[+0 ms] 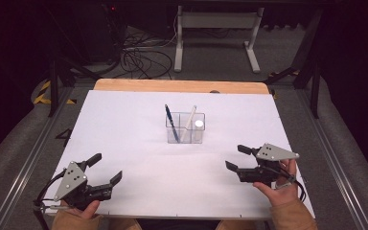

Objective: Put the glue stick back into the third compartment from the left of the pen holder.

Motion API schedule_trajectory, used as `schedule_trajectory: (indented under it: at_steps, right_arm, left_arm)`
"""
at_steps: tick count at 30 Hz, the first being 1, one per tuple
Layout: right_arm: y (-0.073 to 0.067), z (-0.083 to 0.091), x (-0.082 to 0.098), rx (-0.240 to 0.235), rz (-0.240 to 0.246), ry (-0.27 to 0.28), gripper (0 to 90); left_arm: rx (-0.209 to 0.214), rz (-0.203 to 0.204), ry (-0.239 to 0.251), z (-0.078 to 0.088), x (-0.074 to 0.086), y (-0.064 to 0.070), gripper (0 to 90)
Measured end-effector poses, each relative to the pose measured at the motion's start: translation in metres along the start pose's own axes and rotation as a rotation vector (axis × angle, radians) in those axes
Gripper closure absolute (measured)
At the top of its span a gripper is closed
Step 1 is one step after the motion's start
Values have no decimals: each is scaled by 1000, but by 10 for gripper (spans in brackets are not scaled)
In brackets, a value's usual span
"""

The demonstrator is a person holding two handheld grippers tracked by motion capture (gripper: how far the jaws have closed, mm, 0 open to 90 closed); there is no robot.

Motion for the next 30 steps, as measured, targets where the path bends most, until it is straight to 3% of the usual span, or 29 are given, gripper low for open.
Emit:
schedule_trajectory:
  at_steps: [9, 30]
  right_arm:
    - [6, 0, 18, 12, -43, 0, 248]
    - [5, -6, 21, 4, -51, -23, 212]
  left_arm:
    - [5, -13, -7, -1, 1, 1, 139]
    - [-11, -32, -18, -5, 5, -2, 135]
Point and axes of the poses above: each handheld gripper's, and its own axes: z roughly backward along the jaws, x roughly out of its underside, y roughly to its right, the point moved 6 cm from there along -z, roughly forward along the jaws, and after that the axes turned 10 degrees about -x, right-handed, at the moved point
